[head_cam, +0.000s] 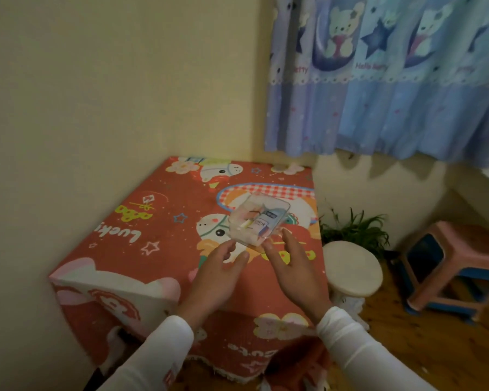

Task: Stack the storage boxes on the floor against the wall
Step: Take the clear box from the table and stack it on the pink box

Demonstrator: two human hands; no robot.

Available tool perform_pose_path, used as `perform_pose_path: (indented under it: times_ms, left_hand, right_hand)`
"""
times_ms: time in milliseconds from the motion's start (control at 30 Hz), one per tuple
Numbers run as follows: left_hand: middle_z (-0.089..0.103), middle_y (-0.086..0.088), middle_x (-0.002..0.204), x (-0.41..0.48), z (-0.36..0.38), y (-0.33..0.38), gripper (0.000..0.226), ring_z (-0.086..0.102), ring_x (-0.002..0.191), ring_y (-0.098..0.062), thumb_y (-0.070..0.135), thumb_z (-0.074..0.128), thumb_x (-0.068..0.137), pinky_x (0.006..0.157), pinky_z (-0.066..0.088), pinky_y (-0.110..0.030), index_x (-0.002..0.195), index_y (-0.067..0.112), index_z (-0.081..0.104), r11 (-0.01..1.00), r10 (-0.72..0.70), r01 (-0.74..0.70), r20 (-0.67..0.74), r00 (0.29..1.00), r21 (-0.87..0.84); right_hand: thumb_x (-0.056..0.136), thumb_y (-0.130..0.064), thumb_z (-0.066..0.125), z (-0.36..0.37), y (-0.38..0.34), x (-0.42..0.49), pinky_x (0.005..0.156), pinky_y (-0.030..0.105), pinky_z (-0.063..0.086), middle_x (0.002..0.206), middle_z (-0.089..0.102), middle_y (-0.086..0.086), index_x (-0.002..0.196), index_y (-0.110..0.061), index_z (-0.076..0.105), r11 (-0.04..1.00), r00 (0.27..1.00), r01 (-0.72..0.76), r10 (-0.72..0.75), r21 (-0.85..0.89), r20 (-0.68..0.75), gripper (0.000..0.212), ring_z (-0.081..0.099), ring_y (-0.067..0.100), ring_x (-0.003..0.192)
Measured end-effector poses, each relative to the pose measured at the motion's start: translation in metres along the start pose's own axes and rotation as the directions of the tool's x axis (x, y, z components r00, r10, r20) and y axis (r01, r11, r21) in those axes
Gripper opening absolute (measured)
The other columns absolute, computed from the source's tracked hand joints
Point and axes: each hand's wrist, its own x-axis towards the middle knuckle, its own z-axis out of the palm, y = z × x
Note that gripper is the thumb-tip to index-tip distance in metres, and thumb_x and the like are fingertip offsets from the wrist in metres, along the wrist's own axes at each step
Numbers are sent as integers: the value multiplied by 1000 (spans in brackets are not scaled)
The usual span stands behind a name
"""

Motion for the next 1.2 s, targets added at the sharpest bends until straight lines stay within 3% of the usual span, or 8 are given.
perform_pose_path:
  times_ms: [133,300,433,533,667,933,1067,1200]
  left_hand:
    - [46,10,147,25,14,-4,54,44,131,-6,49,55,93,109,37,-38,143,30,44,999,-32,32,11,999,7]
    - [50,9,141,73,28,-15,53,46,127,-7,46,57,93,101,38,-30,142,28,46,999,-52,53,16,999,-7]
    - [53,14,131,131,38,-21,50,48,122,-4,45,58,93,89,40,-24,139,29,48,996,-61,64,40,997,-66]
    - [53,16,128,162,46,-25,42,49,120,-5,47,58,92,92,40,-28,131,35,49,991,-82,89,73,994,-95]
    - [52,18,121,207,49,-37,31,49,115,-4,46,59,92,96,42,-30,120,42,48,983,-124,133,74,990,-129]
    - [50,11,137,252,59,-60,50,47,117,-4,46,58,93,95,41,-28,140,30,48,981,-188,190,44,981,-39]
    - [42,3,147,258,67,-70,55,42,132,-14,41,60,93,98,36,-28,144,27,43,969,-247,245,-55,967,-32]
    - [34,-1,155,264,81,-71,70,35,139,-19,35,64,92,108,35,-34,151,21,31,943,-330,317,-170,928,-100]
  right_hand:
    - [91,-60,49,-1,13,21,85,5,33,120,36,-45,124,-60,37,1000,1000,-3,3,14,1,35,42,-21,107]
    - [91,-59,48,0,35,72,107,37,36,151,40,-7,149,-30,34,999,999,-45,46,-27,15,66,39,13,135]
    - [94,-53,50,1,45,127,103,27,39,145,45,-10,146,-30,38,996,999,-44,44,-74,-7,59,42,6,129]
    - [95,-48,53,-1,53,159,83,-2,31,121,43,-36,129,-49,44,995,997,-68,66,-79,-36,36,41,-24,105]
    - [92,-54,51,11,65,207,91,12,30,127,41,-23,144,-33,39,985,989,-138,131,-107,-73,58,38,-5,117]
    - [95,-46,53,33,101,262,78,-7,29,125,45,-22,139,-33,41,980,986,-159,163,-121,26,48,41,-7,114]
    - [93,-52,52,32,121,293,110,30,31,150,39,-4,150,-18,34,973,982,-156,172,-168,83,68,35,18,139]
    - [92,-54,52,29,142,326,104,32,32,152,37,3,149,-20,33,967,974,-159,186,-197,129,69,38,17,133]
